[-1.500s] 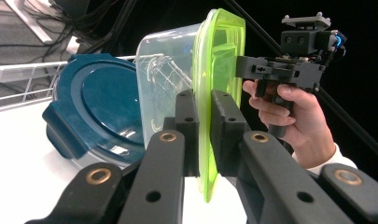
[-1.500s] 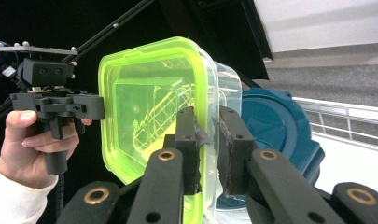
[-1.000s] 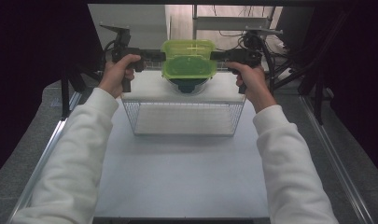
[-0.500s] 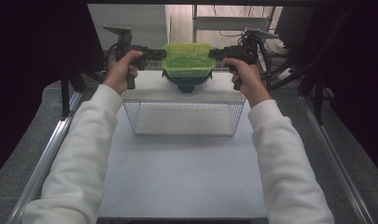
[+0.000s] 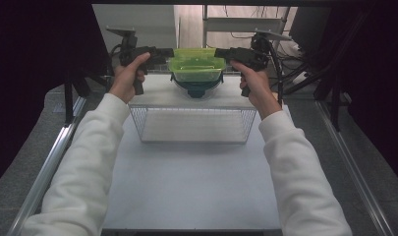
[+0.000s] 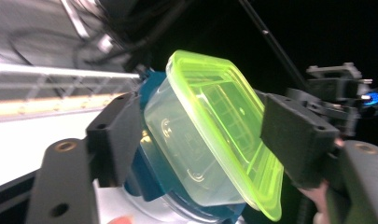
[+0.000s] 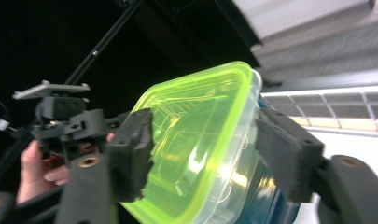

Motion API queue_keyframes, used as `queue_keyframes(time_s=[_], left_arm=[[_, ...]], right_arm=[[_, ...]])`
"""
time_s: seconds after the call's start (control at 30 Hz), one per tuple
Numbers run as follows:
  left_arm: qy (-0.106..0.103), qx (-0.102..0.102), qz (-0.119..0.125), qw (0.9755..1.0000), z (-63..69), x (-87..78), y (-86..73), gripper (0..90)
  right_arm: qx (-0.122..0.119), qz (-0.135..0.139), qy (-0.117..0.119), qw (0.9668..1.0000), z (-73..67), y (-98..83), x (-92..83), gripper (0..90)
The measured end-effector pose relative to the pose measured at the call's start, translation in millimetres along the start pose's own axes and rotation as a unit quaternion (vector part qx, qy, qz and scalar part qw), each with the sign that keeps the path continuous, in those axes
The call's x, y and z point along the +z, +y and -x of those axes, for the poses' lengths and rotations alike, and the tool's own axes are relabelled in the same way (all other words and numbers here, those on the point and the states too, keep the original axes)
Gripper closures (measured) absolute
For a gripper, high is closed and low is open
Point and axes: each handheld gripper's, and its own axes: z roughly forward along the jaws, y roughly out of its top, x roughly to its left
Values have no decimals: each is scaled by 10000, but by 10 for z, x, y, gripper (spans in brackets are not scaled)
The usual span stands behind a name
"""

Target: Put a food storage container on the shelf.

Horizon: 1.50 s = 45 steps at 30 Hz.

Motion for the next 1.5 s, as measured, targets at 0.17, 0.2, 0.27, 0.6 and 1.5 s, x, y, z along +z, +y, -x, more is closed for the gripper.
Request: queue_keyframes(time_s=[0.17,0.2,0.27,0.6,1.5], left_arm=[[168,742,159,9970,258,-262,-153,240],[237,920,151,9954,334,-337,-235,237],[316,1222,129,9919,421,-435,-368,236],[391,1768,-50,9835,536,-792,-1268,235],[1122,1787,-816,9741,141,-740,-2410,234]], right_arm=[[-743,96,-49,9972,-170,-118,-203,299],[-891,71,3,9960,-195,-167,-258,299],[-1150,10,93,9933,-222,-280,-373,300],[-1722,-45,237,9848,-103,-886,-877,306],[-1885,-477,-230,9806,578,-2028,-1315,288]])
